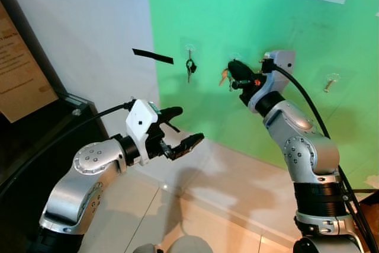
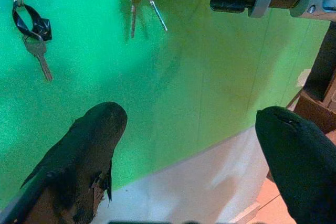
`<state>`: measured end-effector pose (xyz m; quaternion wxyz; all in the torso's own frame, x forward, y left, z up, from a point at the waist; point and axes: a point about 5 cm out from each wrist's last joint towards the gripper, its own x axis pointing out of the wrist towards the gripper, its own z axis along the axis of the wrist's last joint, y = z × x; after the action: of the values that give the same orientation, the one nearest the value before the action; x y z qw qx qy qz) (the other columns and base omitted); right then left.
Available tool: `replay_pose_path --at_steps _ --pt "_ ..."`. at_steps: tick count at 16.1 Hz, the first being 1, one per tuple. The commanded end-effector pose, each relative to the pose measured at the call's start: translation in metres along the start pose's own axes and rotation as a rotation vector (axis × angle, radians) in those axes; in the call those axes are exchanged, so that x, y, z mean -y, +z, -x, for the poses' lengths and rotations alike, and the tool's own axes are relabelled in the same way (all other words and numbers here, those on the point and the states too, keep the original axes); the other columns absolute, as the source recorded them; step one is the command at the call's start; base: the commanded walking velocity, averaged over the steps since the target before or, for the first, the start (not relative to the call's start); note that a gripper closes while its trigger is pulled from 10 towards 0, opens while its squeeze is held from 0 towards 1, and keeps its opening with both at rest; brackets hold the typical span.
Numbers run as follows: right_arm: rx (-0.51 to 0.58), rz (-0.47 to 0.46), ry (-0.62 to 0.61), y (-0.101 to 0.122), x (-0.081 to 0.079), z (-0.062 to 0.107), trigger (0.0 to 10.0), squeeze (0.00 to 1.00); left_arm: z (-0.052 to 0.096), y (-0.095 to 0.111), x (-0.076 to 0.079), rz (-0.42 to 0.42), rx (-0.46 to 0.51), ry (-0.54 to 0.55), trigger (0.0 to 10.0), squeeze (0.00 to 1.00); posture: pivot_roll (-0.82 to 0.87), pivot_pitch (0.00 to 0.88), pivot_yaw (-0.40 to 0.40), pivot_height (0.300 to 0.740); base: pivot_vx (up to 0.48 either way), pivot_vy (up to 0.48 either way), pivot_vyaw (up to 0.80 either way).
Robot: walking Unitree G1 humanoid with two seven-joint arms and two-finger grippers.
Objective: Hang keys on a hook
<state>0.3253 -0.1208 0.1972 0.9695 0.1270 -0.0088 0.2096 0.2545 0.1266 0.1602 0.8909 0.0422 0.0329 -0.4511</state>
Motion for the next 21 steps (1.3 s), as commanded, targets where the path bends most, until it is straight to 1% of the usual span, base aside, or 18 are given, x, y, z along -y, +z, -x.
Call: replay_pose_path --at_steps 1,4,6,8,10,11,13,20,21 --pt "0.017 0.007 -0.027 0.005 0.004 0.0 10.0 0.0 0.0 -0.001 0.002 0.006 -0.008 -0.007 10.0 0.0 -0.03 0.0 0.005 0.74 0.0 0.0 0.0" --pt "-0.062 0.045 -0.085 -0.008 0.011 0.001 10.0 0.0 0.0 -0.002 0.003 0.005 -0.011 -0.012 10.0 0.0 -0.03 0.0 0.005 0.74 0.0 0.0 0.0" --pt "-0.079 0.042 -0.135 -0.011 0.016 0.002 10.0 0.0 0.0 -0.002 0.003 0.005 -0.012 -0.014 10.0 0.0 -0.03 0.0 0.005 0.74 0.0 0.0 0.0" --pt "-0.114 0.053 -0.157 -0.015 0.02 0.004 10.0 0.0 0.0 -0.002 0.004 0.006 -0.013 -0.017 10.0 0.0 -0.03 0.0 0.006 0.74 0.0 0.0 0.0" --pt "-0.141 0.068 -0.156 -0.02 0.02 0.006 10.0 0.0 0.0 -0.002 0.004 0.006 -0.014 -0.02 10.0 0.0 -0.03 0.0 0.006 0.74 0.0 0.0 0.0" --pt "-0.17 0.081 -0.146 -0.025 0.019 0.008 10.0 0.0 -0.001 -0.002 0.004 0.005 -0.015 -0.023 10.0 0.0 -0.04 0.0 0.008 0.74 0.0 0.0 0.0" --pt "-0.195 0.082 -0.131 -0.029 0.016 0.011 10.0 0.0 -0.001 -0.002 0.005 0.005 -0.015 -0.027 10.0 0.0 -0.04 0.0 0.008 0.74 0.0 0.0 0.0" --pt "-0.188 0.078 -0.099 -0.029 0.01 0.012 10.0 0.0 -0.002 -0.002 0.004 0.002 -0.013 -0.028 10.0 0.0 -0.04 0.0 0.007 0.74 0.0 0.0 0.0" --pt "-0.181 0.073 -0.096 -0.028 0.01 0.012 10.0 0.91 -0.002 -0.002 0.004 0.002 -0.012 -0.026 10.0 0.0 -0.04 0.0 0.005 0.74 0.0 0.0 0.0"
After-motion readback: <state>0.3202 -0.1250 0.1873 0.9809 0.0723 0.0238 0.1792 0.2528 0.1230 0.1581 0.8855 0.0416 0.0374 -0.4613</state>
